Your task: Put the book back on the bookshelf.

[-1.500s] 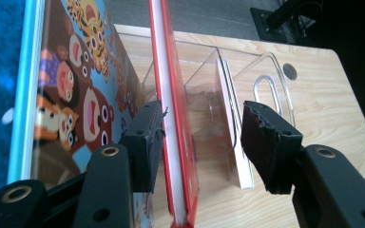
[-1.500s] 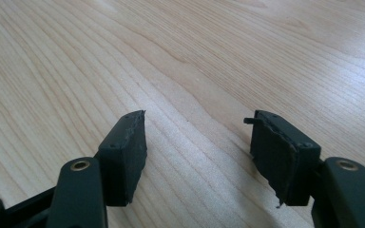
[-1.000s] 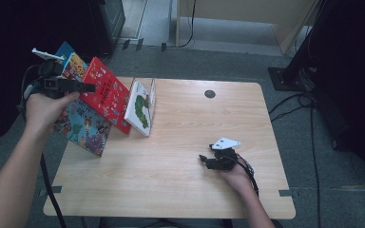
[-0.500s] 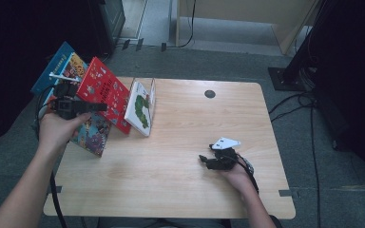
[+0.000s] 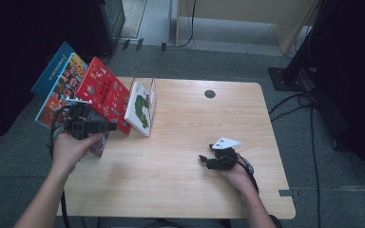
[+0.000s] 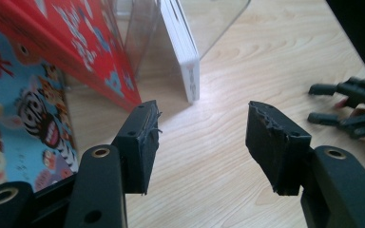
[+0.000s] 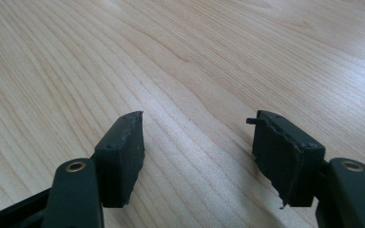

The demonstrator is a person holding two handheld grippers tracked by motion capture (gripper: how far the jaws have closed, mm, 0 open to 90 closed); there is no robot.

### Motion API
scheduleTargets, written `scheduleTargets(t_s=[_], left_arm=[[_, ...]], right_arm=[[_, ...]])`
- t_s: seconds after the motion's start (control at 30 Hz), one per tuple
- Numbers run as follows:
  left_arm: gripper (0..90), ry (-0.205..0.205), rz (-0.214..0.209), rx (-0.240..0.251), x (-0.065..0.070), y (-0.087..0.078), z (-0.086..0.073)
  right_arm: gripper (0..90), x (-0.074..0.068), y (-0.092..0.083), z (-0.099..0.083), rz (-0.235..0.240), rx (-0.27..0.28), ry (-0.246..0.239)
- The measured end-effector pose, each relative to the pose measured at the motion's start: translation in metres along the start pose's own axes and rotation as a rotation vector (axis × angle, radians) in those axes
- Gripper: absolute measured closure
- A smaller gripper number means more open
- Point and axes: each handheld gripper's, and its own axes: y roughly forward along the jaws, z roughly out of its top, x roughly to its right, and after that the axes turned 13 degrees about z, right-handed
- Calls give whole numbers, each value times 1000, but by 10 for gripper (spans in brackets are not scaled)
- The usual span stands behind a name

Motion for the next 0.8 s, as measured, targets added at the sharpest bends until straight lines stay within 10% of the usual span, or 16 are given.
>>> scheduleTargets(t_s=[0.8], left_arm=[[435, 103, -44, -58, 38, 65, -64]], right_arm=[[349, 0, 0, 0, 0, -1, 0]])
